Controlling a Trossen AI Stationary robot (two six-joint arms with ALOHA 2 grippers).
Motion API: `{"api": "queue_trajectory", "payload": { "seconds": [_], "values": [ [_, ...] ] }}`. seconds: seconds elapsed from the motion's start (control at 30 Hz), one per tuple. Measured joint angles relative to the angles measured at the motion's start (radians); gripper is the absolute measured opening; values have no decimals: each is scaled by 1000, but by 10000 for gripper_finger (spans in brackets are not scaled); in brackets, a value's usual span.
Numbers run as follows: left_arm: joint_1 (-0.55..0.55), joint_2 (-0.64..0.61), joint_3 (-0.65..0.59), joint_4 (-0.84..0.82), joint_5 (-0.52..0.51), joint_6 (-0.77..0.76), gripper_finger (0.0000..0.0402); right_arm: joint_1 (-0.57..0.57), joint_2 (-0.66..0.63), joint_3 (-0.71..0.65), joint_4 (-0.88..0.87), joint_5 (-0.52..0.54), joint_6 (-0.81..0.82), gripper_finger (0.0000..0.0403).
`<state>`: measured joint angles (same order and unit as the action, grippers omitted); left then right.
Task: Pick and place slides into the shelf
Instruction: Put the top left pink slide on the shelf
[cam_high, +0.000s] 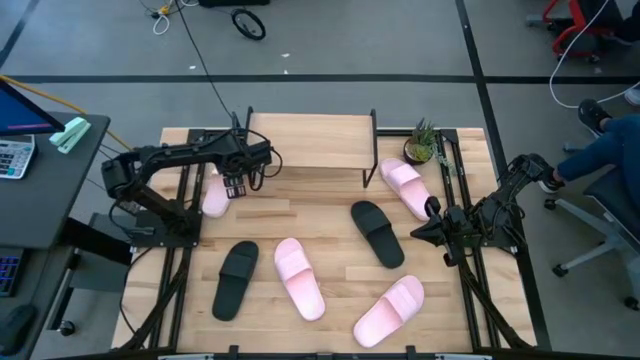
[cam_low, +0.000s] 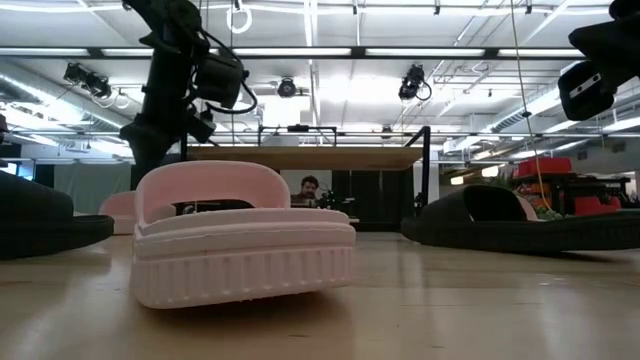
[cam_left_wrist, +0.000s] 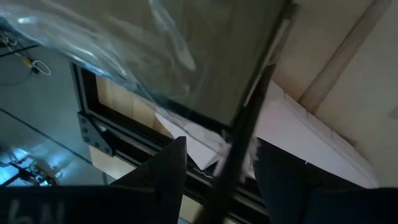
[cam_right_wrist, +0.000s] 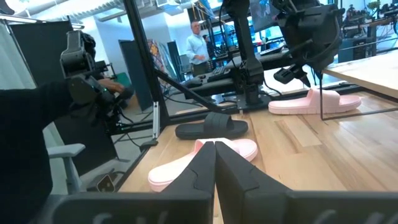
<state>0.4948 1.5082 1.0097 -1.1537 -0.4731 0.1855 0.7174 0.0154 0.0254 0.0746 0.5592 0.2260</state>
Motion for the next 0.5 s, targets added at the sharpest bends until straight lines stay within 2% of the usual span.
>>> {"api": "queue_trajectory", "payload": {
  "seconds": [0.13, 0.3, 0.5],
  "values": [
    [-4, -15, -1, -35, 6, -23, 179, 0, 0, 0, 0, 0, 0, 14],
    [-20, -61, -1, -167, 5, -73, 176, 0, 0, 0, 0, 0, 0, 14],
    [-59, -146, -2, -235, 3, -97, 169, 0, 0, 0, 0, 0, 0, 14]
  ]
}}
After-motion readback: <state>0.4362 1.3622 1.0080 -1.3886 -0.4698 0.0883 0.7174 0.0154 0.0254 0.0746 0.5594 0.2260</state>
